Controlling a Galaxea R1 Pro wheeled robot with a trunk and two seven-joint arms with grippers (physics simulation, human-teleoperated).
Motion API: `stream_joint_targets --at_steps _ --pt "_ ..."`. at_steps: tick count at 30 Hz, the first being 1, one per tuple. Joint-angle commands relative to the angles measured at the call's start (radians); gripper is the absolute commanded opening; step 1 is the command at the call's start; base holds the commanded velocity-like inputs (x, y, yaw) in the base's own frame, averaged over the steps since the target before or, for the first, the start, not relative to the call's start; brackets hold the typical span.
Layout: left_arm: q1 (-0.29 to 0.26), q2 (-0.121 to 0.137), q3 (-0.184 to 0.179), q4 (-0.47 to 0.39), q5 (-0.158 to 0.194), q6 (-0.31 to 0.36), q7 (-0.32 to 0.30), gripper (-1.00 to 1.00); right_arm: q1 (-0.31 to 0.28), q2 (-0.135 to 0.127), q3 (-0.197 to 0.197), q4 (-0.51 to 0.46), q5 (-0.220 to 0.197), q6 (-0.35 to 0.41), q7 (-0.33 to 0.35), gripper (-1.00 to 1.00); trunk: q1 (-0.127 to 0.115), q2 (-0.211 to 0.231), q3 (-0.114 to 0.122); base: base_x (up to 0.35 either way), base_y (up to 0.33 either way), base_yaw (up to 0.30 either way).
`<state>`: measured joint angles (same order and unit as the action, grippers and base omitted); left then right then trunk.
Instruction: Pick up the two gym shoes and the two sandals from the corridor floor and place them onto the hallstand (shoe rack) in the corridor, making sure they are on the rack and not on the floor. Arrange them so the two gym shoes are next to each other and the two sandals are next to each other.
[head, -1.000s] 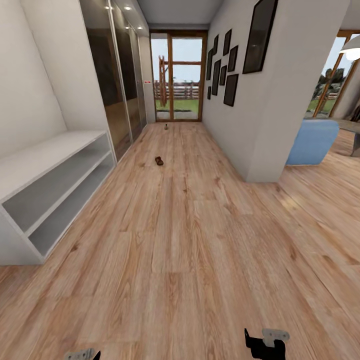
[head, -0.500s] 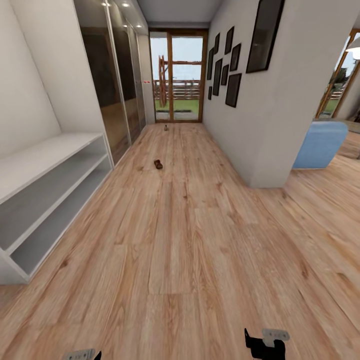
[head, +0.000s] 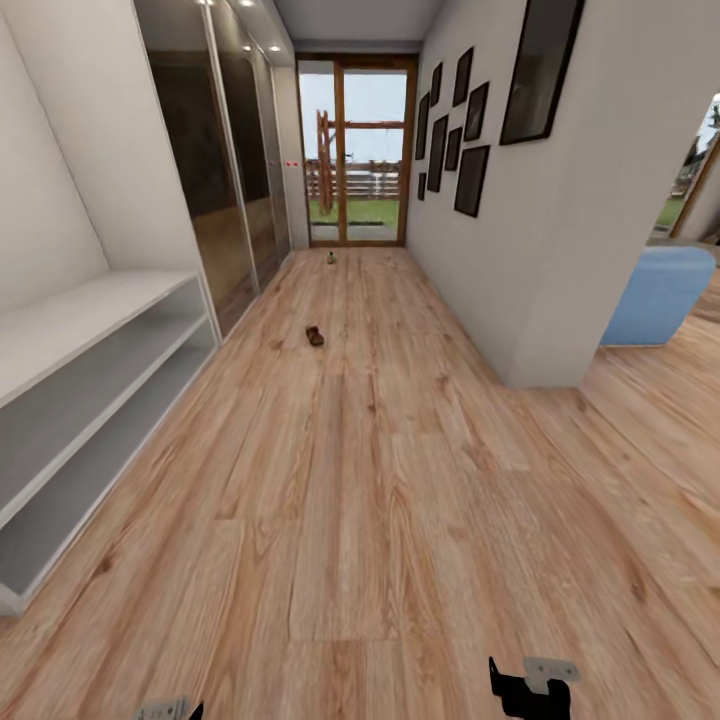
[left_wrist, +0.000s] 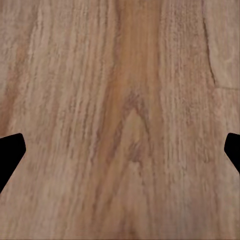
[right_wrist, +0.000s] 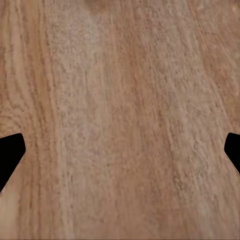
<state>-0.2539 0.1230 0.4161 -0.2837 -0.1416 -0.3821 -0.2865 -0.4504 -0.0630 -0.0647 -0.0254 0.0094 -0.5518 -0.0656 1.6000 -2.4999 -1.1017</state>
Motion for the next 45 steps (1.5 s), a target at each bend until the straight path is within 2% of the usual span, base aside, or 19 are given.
stream_joint_targets --at_steps 1,45 --pt "-0.001 0.000 0.009 0.000 -0.010 -0.004 -0.004 1.00 -0.001 0.001 -0.006 0.001 0.001 -0.003 0.001 1.00 0.000 0.000 -0.001 0.335 0.000 0.000" --pt "-0.001 0.003 0.011 0.000 -0.006 -0.004 -0.002 1.00 -0.001 -0.001 -0.006 0.000 0.001 -0.003 0.005 1.00 0.000 0.000 -0.001 0.335 0.000 0.000"
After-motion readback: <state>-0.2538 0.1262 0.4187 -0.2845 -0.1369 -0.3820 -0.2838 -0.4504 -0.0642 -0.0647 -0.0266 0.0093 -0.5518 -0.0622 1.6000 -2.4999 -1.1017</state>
